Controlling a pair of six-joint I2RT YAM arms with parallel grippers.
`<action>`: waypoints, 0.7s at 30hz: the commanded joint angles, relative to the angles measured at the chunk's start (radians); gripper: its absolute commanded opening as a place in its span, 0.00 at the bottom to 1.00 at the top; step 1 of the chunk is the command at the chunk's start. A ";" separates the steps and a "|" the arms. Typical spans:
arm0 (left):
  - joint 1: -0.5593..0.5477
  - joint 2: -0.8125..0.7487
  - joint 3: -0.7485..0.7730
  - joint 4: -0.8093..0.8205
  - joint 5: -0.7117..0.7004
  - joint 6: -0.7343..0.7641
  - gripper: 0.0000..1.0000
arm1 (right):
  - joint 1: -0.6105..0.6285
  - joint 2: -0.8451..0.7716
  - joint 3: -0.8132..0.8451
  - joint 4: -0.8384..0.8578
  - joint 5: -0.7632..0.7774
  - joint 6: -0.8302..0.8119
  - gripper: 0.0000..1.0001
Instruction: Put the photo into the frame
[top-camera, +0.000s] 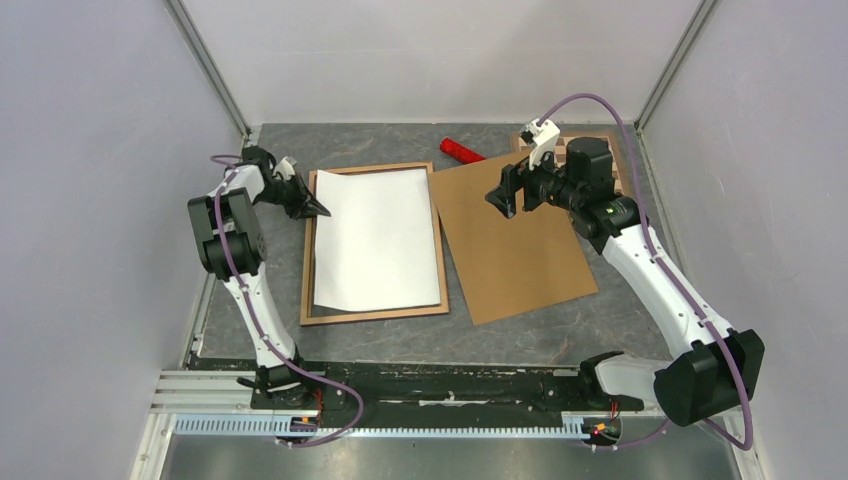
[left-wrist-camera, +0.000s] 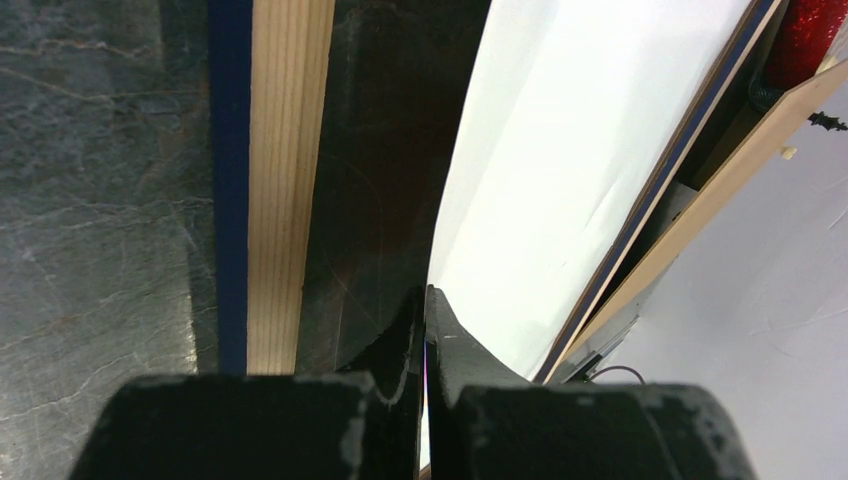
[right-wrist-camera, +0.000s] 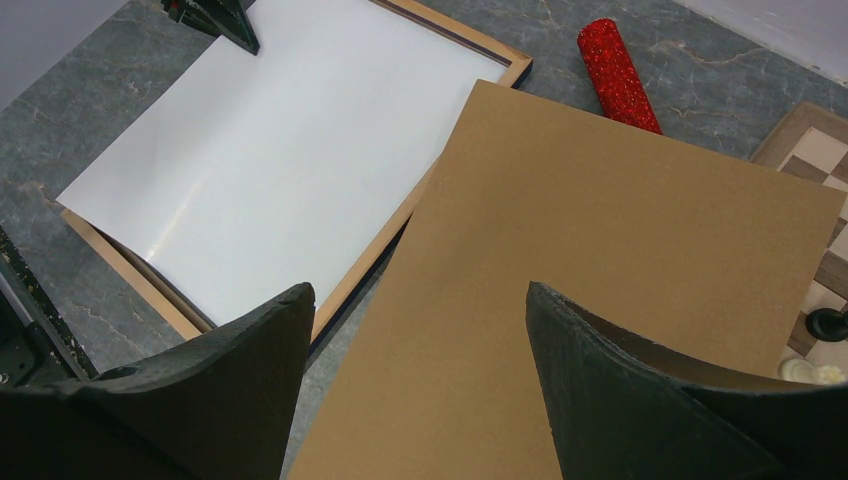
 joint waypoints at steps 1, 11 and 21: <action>-0.004 -0.040 0.018 0.017 -0.023 -0.020 0.02 | -0.002 -0.005 -0.012 0.036 -0.004 0.000 0.80; -0.002 -0.042 0.024 0.004 -0.044 -0.002 0.03 | -0.002 -0.004 -0.012 0.038 -0.007 0.000 0.80; -0.002 -0.039 0.033 0.000 -0.062 -0.006 0.28 | -0.003 -0.008 -0.015 0.038 -0.006 0.000 0.80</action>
